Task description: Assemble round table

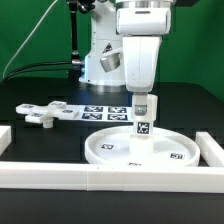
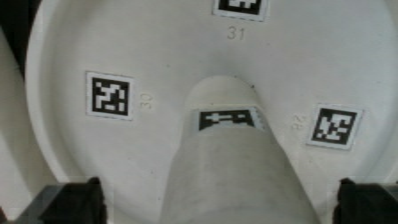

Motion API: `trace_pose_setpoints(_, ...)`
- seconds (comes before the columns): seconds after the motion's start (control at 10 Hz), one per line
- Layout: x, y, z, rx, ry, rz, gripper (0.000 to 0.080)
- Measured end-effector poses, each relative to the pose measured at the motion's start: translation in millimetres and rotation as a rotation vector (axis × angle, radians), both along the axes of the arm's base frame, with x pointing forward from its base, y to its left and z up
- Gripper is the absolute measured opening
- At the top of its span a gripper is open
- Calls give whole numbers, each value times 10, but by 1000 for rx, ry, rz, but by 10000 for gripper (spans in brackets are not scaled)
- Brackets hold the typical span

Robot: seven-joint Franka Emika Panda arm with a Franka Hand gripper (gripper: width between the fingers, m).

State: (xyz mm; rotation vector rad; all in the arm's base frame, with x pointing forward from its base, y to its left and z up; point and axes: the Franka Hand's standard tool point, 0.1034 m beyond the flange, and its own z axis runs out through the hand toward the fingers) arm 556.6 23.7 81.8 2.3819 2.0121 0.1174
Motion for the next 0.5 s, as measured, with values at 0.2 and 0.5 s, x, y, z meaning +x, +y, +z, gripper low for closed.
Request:
trace_pose_setpoints(0.2,0,-6,0,0,0,-6,408)
trace_pose_setpoints(0.5,0,-10,0,1,1,-34,409)
